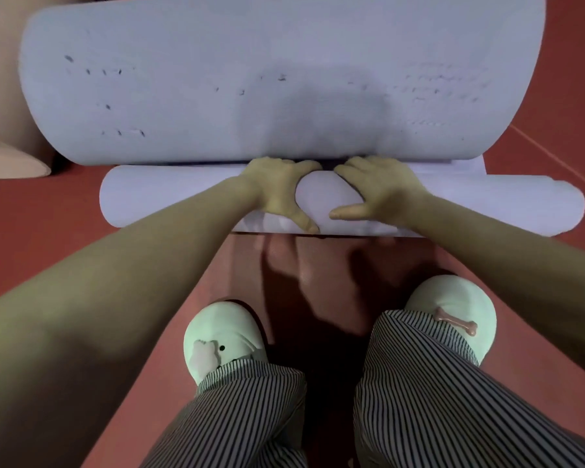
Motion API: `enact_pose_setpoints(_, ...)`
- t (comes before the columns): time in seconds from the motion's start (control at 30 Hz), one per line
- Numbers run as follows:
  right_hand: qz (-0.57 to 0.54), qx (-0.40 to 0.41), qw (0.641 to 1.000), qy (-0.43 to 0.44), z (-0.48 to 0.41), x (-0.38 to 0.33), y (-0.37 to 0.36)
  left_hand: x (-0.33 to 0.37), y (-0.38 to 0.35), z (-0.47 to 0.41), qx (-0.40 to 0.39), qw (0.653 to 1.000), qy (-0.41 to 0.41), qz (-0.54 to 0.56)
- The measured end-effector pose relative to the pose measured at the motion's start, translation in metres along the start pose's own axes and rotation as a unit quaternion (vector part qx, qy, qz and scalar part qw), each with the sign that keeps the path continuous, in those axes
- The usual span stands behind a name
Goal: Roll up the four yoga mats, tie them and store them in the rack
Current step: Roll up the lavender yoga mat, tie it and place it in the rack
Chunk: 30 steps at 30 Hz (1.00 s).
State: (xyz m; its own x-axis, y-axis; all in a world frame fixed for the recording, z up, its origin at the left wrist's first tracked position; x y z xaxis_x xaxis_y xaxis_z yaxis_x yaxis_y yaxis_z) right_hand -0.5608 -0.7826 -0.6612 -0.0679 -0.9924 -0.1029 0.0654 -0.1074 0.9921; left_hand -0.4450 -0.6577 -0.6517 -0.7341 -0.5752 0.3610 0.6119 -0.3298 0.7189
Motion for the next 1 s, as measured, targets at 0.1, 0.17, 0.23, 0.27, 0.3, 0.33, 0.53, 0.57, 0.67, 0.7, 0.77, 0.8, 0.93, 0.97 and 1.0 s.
enact_pose_setpoints(0.1,0.035,-0.007,0.999,-0.018,0.015,-0.005,-0.011,0.000,0.004,-0.005,-0.009,1.000,0.002,-0.013)
enact_pose_setpoints(0.17,0.035,-0.045,0.998,-0.007,0.013,-0.007,-0.014,0.001,0.006,-0.005,-0.011,1.000,0.002,-0.006)
enact_pose_setpoints(0.23,0.014,-0.088,0.996,-0.025,0.003,-0.004,-0.004,0.003,0.011,-0.007,-0.016,1.000,0.003,0.009)
enact_pose_setpoints(0.27,0.004,-0.121,0.992,-0.041,-0.002,-0.002,0.001,0.003,0.014,-0.008,-0.023,1.000,0.008,0.020)
enact_pose_setpoints(0.3,-0.004,-0.155,0.987,-0.040,-0.004,-0.001,0.003,0.003,0.013,-0.008,-0.036,0.999,0.015,0.036)
enact_pose_setpoints(0.33,-0.016,-0.189,0.981,-0.036,-0.003,0.000,0.002,0.001,0.009,-0.007,-0.059,0.996,0.023,0.058)
enact_pose_setpoints(0.53,-0.059,-0.295,0.954,-0.021,0.015,-0.006,-0.006,-0.002,-0.031,0.003,-0.141,0.970,0.035,0.194)
enact_pose_setpoints(0.57,-0.061,-0.300,0.952,-0.022,0.013,-0.006,-0.006,-0.002,-0.031,0.003,-0.139,0.969,0.032,0.199)
enact_pose_setpoints(0.67,-0.080,-0.313,0.946,-0.026,0.007,-0.004,-0.007,-0.005,-0.029,0.002,-0.134,0.969,0.023,0.208)
enact_pose_setpoints(0.7,-0.092,-0.324,0.941,-0.029,0.005,-0.002,-0.008,-0.006,-0.030,0.003,-0.118,0.972,0.012,0.204)
enact_pose_setpoints(0.77,-0.128,-0.355,0.925,-0.036,0.003,0.003,-0.011,-0.007,-0.029,0.007,-0.052,0.984,-0.017,0.169)
enact_pose_setpoints(0.8,-0.144,-0.370,0.917,-0.044,0.001,0.006,-0.012,-0.006,-0.029,0.011,-0.008,0.989,-0.029,0.142)
enact_pose_setpoints(0.93,-0.116,-0.356,0.926,-0.048,-0.008,0.013,-0.006,-0.007,-0.032,0.025,0.111,0.990,-0.046,0.073)
enact_pose_setpoints(0.97,-0.093,-0.333,0.937,-0.047,-0.010,0.014,-0.004,-0.006,-0.035,0.028,0.098,0.994,-0.040,0.042)
enact_pose_setpoints(1.0,-0.072,-0.315,0.945,-0.045,-0.011,0.015,-0.004,-0.005,-0.039,0.030,0.075,0.997,-0.032,0.009)
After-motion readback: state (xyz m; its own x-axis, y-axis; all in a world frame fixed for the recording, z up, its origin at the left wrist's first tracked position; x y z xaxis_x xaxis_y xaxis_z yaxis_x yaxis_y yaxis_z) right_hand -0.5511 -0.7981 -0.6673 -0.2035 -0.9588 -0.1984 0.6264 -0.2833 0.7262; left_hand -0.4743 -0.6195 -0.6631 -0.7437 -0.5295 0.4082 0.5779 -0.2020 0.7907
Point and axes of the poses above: each hand's wrist, its own z-axis away from the middle knuckle, its own y-axis out of the back of the hand, x = y × z, the point moved 3 cm from there along -z, towards the middle knuckle, and after that the axes turned 11 degrees about z, right-handed, at the moved point
